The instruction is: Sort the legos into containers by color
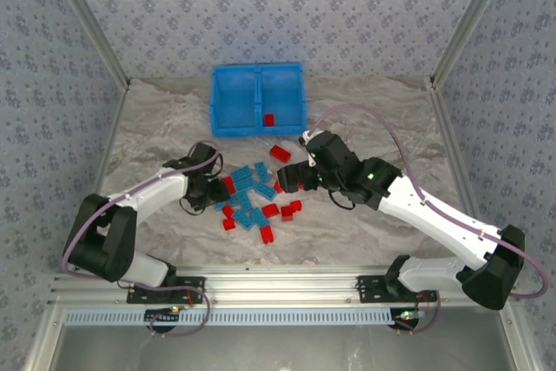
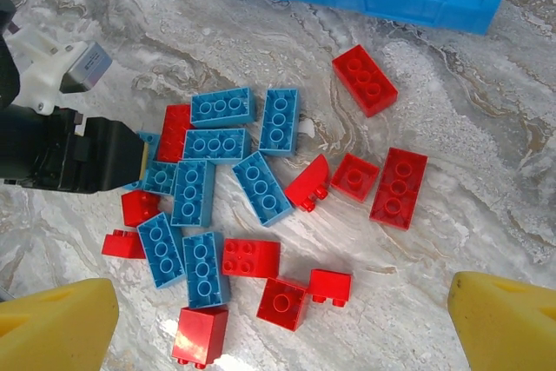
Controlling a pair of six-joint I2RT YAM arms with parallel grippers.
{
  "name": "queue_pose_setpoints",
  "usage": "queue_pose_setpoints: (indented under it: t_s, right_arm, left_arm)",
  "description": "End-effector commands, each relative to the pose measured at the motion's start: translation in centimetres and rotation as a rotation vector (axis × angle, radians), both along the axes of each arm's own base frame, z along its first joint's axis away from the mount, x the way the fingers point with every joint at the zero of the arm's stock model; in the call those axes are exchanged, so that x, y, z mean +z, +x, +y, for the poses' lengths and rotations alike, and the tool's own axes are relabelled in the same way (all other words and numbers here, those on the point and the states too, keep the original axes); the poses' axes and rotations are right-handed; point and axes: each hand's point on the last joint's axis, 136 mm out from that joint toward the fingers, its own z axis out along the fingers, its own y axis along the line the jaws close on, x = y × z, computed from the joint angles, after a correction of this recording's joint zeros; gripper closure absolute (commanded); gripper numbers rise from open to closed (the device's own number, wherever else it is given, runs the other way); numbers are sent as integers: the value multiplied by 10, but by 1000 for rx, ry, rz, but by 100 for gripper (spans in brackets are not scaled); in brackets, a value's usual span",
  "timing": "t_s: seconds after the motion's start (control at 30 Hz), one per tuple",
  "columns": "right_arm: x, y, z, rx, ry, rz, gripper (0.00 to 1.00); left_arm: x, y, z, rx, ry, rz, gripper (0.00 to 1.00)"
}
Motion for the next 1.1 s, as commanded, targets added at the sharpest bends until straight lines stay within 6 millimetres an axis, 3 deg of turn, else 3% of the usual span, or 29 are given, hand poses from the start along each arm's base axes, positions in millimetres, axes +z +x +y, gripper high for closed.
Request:
queue_pose_setpoints:
  t_s: [0.0,0.17,0.3,0.47,0.63,0.77,0.87,1.0,1.07]
  right_arm:
    - [2,2,-5,-15,-32,-9,0]
    - [0,0,-5,-17,-29,0,0]
    - [5,0,-5,-19,-18,-5,0]
    - [8,0,-6,-25,-12,-11,0]
    - [8,0,-7,-32,-8,-7,0]
    - [11,0,-10,-49,-1,-12,0]
    - [14,0,-13,-68,4,-20,0]
    - [19,2,-18,-94,15,-39,0]
    - [21,4,-20,-107,18,-50,0]
  left_arm:
    - [7,15,-11,-25,-47,-40,42]
    - [-2,11,-2,-14,3,-24,42]
    - [-12,1,10,-5,68,26,49]
    - [-10,-7,25,7,142,43,51]
    - [-2,-7,26,4,141,26,66]
    - [39,4,18,1,86,-66,76]
    - [92,21,13,5,44,-202,76]
    - [162,57,3,-25,31,-389,78]
    - [186,82,-1,-43,70,-442,79]
